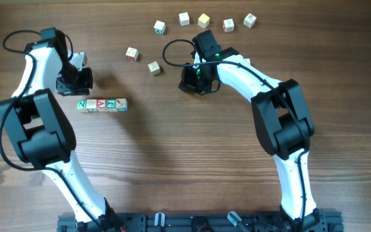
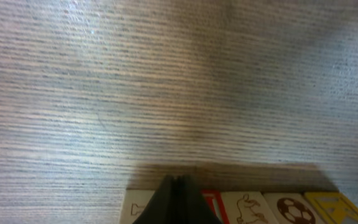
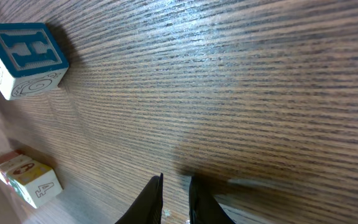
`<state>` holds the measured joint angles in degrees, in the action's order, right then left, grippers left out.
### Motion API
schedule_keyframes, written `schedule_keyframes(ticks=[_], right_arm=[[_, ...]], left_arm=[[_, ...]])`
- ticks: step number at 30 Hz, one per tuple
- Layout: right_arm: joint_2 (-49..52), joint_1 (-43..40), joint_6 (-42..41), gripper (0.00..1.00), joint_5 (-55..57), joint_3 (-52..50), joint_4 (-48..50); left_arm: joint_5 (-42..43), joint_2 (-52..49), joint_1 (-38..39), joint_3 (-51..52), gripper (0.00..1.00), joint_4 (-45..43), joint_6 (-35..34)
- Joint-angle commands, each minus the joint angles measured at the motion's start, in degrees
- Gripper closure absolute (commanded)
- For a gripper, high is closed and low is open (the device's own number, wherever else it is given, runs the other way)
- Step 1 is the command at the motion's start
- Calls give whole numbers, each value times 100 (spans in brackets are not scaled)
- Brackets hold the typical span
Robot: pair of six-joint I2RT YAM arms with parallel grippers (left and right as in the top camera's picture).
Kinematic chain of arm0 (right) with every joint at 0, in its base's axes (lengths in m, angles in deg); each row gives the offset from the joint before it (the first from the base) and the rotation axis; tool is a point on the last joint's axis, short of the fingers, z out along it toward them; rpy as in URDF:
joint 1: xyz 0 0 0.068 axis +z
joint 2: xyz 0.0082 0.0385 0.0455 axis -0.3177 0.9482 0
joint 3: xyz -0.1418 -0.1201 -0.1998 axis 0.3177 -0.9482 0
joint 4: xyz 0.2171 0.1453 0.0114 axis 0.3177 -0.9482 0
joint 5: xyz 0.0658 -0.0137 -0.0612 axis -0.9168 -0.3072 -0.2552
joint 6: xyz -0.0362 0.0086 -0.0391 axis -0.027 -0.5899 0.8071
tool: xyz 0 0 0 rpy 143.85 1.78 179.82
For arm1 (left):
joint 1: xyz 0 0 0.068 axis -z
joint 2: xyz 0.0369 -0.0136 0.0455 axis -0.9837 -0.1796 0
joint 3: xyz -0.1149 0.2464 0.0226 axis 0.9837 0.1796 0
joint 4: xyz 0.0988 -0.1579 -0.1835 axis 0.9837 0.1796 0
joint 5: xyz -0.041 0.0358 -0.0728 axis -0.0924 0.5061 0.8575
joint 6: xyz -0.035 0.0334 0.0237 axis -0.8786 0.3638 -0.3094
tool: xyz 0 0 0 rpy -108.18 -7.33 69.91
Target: Form a horizontal line
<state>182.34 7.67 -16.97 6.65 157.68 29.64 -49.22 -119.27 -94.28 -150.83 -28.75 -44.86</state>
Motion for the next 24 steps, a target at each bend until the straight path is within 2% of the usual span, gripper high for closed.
schedule_keyframes(ticks=[1,24], right_arm=[[422,-35,39,82,876,-221,-120],[422,-35,39,82,876,-221,-120]], left_arm=[[105,-57,-33,50,96,59,151],[-197,-57,-33,50,96,155,149]])
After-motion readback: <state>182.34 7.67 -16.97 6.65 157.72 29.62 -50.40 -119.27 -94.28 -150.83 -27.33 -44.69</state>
